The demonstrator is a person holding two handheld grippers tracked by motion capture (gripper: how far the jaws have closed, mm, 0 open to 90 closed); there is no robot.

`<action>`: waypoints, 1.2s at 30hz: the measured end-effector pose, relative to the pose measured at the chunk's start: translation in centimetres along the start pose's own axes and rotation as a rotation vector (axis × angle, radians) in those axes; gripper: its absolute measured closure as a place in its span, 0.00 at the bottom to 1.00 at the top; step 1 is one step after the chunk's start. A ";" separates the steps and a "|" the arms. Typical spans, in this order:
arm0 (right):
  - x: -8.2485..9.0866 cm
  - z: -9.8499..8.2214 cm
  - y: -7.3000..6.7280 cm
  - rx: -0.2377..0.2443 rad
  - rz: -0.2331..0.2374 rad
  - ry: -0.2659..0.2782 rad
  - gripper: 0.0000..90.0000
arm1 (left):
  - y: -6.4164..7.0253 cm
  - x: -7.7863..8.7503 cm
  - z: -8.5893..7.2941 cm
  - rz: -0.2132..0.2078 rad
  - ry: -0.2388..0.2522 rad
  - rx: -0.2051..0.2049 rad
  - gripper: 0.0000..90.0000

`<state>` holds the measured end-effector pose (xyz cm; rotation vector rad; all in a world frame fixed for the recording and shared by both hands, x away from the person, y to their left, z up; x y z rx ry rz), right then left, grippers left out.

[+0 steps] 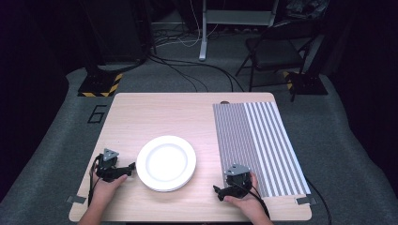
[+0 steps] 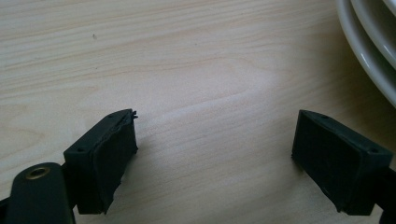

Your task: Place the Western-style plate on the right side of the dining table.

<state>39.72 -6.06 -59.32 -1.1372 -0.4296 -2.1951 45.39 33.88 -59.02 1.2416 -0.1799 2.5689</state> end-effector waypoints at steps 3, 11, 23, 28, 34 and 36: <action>0.0 0.0 0.0 -0.004 -0.002 0.001 0.00 | 0.0 0.0 0.0 0.000 0.000 0.000 0.15; 0.0 0.0 0.0 -0.006 -0.003 0.001 0.00 | 0.0 0.1 -0.1 -0.012 -0.004 -0.007 0.15; 0.0 0.1 0.1 -0.013 -0.009 0.007 0.01 | 0.0 0.1 -0.1 -0.015 -0.005 -0.012 0.15; 0.0 0.0 0.1 -0.013 -0.009 0.006 0.01 | 0.1 0.1 -0.1 -0.024 -0.008 -0.023 0.14; 0.0 0.1 0.1 -0.013 -0.009 0.007 0.01 | 0.0 0.1 -0.1 -0.025 -0.007 -0.028 0.14; 0.0 0.1 0.1 -0.014 -0.009 0.007 0.01 | 0.0 0.1 -0.2 -0.028 -0.014 -0.029 0.14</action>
Point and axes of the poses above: each handheld gripper's, and its own axes: x roughly backward along the jaws, z roughly out of its top, y roughly to its right, the point moved 9 cm from there along -x, roughly forward along the jaws, and after that the axes turned 10 degrees about -y, right-handed, at the moved point
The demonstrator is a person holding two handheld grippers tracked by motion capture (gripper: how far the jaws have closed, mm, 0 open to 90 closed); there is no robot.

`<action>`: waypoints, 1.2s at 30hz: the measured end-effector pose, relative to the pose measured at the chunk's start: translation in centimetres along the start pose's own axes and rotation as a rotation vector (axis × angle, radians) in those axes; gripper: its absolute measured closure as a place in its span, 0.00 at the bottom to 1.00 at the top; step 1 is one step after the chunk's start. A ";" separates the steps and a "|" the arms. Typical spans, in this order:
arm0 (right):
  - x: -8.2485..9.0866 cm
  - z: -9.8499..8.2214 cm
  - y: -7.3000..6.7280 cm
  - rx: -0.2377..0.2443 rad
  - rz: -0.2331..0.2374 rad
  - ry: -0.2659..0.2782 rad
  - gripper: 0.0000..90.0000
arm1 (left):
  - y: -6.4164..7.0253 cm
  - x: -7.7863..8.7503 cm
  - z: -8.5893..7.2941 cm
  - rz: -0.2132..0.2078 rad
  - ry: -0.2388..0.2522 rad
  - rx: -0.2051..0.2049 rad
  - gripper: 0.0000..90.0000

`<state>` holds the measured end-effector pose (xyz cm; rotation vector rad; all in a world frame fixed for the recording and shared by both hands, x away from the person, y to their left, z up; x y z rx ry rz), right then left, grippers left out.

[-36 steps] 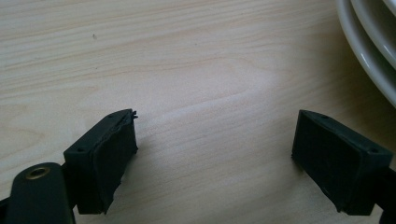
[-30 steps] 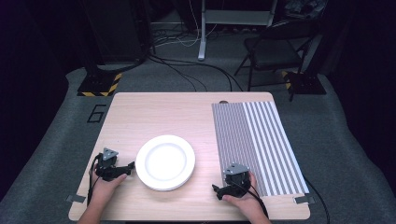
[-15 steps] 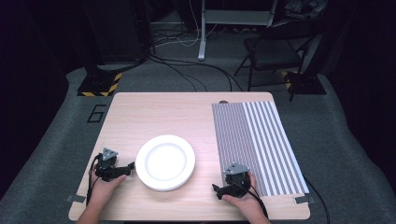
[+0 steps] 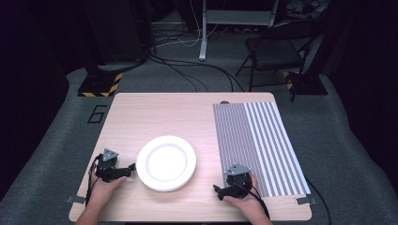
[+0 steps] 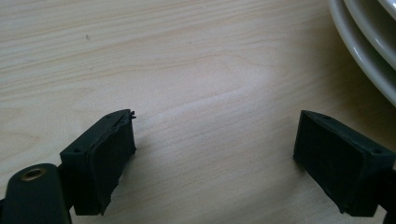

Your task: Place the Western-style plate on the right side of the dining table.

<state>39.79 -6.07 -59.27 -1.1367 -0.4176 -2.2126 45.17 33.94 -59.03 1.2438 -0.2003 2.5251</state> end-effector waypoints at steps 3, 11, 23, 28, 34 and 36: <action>0.3 0.0 0.3 -0.021 -0.013 0.011 0.13 | -0.2 0.1 0.1 0.004 0.002 0.010 0.17; 1.9 0.8 0.5 -0.030 -0.066 0.068 0.32 | -0.4 1.2 0.2 -0.040 -0.008 0.095 0.40; 3.4 2.3 -0.9 0.030 -0.078 0.059 0.39 | 0.4 3.1 2.4 -0.061 0.002 0.127 0.47; 3.8 3.3 -0.3 0.007 -0.069 0.050 0.41 | 1.3 3.7 3.9 -0.062 0.004 0.120 0.49; 4.2 4.8 0.3 -0.020 -0.073 0.082 0.44 | 2.1 4.2 5.6 -0.091 0.013 0.128 0.52; 4.2 4.9 0.4 -0.020 -0.070 0.083 0.44 | 2.2 4.2 5.8 -0.087 0.015 0.135 0.52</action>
Point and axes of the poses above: each handheld gripper's, and its own axes: x roughly backward along the jaws, z roughly out of its top, y roughly to its right, the point moved 9 cm from there along -x, roughly forward along the jaws, and after that the axes turned 10 degrees about -y, right-handed, at the moved point
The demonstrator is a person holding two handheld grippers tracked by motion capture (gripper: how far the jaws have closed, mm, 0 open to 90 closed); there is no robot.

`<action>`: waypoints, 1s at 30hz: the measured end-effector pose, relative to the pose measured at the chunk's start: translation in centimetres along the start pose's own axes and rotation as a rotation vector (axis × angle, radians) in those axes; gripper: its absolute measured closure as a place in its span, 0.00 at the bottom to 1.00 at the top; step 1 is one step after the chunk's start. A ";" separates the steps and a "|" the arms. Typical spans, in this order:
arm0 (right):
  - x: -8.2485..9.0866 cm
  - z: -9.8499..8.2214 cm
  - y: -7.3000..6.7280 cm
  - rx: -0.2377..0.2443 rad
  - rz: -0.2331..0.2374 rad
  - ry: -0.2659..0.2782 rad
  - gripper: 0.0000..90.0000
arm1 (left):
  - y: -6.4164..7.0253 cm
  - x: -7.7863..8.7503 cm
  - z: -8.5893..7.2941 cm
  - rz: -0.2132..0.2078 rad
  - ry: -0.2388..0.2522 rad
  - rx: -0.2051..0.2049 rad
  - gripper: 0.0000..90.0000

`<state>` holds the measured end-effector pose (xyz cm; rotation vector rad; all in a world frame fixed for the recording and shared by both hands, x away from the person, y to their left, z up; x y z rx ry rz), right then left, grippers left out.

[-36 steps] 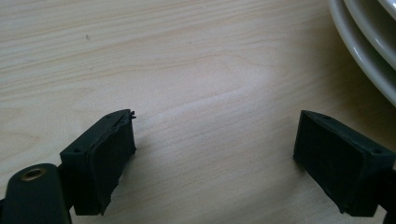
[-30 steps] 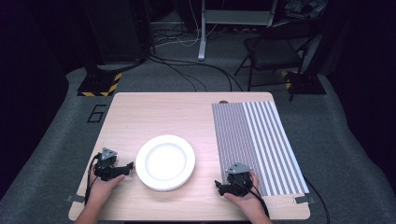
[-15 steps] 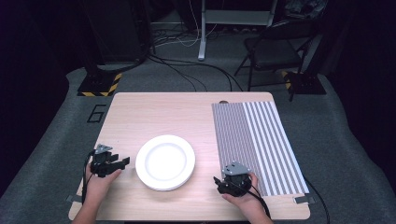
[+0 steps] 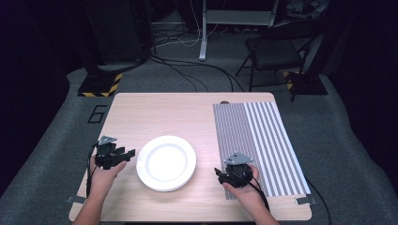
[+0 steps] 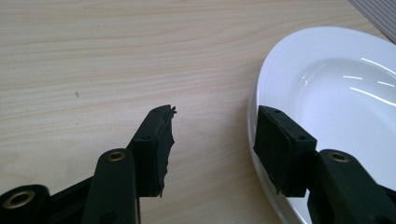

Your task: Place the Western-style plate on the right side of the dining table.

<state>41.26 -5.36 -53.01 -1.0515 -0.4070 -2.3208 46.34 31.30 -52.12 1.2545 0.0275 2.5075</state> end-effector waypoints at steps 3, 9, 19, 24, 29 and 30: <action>-0.2 0.5 0.3 -0.027 0.006 0.009 0.44 | 0.3 0.3 0.7 -0.012 0.016 0.017 0.55; -0.4 0.9 0.7 -0.041 0.010 0.006 0.45 | 0.6 0.6 1.2 -0.026 0.042 0.037 0.56; -1.1 2.1 0.9 -0.040 0.010 0.012 0.46 | 0.8 0.6 -0.1 -0.071 0.063 0.058 0.62; -1.3 3.7 0.7 -0.037 0.019 0.034 0.45 | 1.1 0.8 -0.4 -0.085 0.055 0.049 0.66; -1.7 5.1 0.4 -0.043 0.018 0.047 0.45 | 1.4 0.8 -0.8 -0.091 0.064 0.066 0.69; -1.8 5.6 0.3 -0.042 0.004 0.066 0.45 | 1.4 0.8 -0.9 -0.092 0.060 0.059 0.70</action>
Point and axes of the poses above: each handheld gripper's, and its own axes: x roughly backward along the jaws, z roughly out of its top, y roughly to its right, the point moved 9 cm from there along -x, roughly forward along the jaws, and after that the axes turned 10 degrees about -y, right-handed, at the moved point
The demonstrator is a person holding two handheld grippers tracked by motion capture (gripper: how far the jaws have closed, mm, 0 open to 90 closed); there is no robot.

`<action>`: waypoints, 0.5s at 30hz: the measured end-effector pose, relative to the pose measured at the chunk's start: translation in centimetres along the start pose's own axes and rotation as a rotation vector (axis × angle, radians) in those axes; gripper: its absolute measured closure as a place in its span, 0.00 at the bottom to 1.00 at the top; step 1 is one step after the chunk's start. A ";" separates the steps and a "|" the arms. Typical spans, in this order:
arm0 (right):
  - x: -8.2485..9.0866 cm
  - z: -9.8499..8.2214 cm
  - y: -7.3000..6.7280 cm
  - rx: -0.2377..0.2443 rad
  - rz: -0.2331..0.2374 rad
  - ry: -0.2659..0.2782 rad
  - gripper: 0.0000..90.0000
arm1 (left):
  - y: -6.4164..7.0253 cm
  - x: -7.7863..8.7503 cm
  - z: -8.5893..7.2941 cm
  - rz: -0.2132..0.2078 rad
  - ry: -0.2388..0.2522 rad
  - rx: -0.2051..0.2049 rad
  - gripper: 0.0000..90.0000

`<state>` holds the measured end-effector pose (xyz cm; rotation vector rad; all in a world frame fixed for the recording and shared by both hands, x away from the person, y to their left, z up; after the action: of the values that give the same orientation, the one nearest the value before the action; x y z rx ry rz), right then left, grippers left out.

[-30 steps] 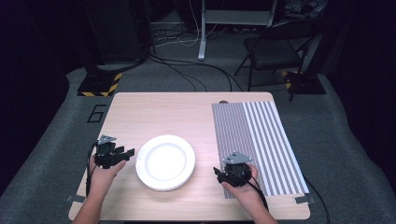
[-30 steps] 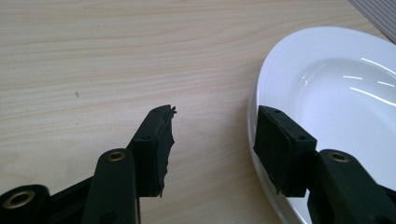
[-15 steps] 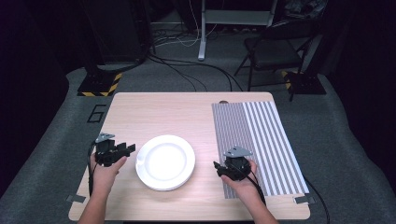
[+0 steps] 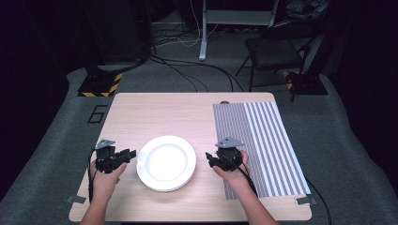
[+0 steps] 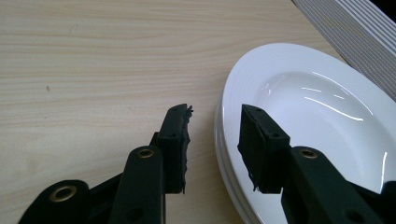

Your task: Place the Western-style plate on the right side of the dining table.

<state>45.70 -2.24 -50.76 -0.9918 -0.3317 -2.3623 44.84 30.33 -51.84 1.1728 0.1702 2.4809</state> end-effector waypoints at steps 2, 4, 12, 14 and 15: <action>-0.1 0.1 -0.1 0.000 -0.005 0.010 0.45 | 0.3 -0.2 -0.1 -0.021 0.003 0.022 0.71; -0.4 0.1 -0.2 -0.014 -0.015 0.033 0.45 | 0.6 -0.4 -0.3 -0.043 -0.004 0.038 0.73; -1.5 -0.9 -0.5 -0.034 -0.001 0.011 0.50 | 0.6 -0.5 -0.6 -0.086 -0.023 0.065 0.80; -1.5 -1.0 -0.5 -0.040 0.006 0.010 0.51 | 0.6 -0.5 -0.8 -0.098 -0.027 0.076 0.81; -1.5 -1.2 -0.5 -0.045 0.020 0.005 0.53 | 0.6 -0.5 -0.8 -0.101 -0.029 0.080 0.82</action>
<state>45.59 -1.76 -52.69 -1.0053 -0.2667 -2.3629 44.34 29.62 -52.61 1.2010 0.3147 2.3880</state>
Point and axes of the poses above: each handheld gripper's, and its own axes: x roughly backward along the jaws, z roughly out of its top, y roughly to its right, the point moved 9 cm from there along -x, roughly forward along the jaws, and after that the axes turned 10 degrees about -y, right-handed, at the moved point
